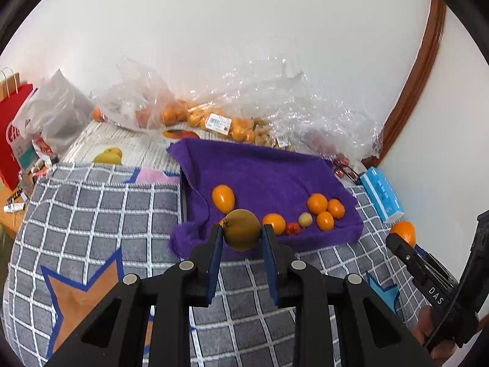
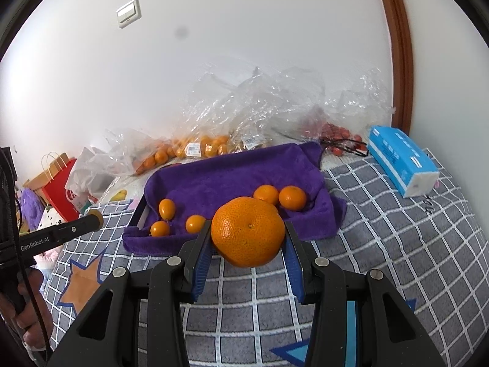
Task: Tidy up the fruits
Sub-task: 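Carry the large orange and yellow-green fruit over the purple towel with both tools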
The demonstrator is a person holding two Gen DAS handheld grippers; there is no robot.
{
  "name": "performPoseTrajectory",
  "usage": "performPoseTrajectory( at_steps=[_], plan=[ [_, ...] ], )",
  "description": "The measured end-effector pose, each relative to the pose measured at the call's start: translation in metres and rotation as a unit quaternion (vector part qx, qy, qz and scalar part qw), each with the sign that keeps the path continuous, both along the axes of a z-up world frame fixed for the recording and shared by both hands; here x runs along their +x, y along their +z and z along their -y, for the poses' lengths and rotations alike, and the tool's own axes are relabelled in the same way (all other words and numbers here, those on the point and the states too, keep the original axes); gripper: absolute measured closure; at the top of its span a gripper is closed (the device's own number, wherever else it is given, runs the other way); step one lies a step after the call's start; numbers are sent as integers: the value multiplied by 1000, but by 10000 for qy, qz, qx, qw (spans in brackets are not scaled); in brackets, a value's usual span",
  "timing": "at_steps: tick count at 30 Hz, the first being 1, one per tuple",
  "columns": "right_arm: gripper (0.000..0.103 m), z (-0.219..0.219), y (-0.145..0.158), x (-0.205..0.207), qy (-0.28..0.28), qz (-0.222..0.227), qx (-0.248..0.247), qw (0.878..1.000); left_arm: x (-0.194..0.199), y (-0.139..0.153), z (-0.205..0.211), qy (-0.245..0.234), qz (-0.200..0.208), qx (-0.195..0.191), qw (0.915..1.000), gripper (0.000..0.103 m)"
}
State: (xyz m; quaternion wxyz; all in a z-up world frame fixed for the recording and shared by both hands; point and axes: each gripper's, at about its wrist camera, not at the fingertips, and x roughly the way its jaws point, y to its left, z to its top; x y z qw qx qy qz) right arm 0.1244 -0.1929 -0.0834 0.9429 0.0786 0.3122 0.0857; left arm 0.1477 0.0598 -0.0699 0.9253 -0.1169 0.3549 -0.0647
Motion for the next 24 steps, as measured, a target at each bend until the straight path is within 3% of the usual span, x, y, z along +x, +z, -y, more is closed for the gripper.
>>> performPoseTrajectory(
  at_steps=[24],
  plan=[
    [60, -16, -5, 60, 165, -29, -107, 9998, 52, -5, -7, 114, -101, -16, 9999, 78]
  ],
)
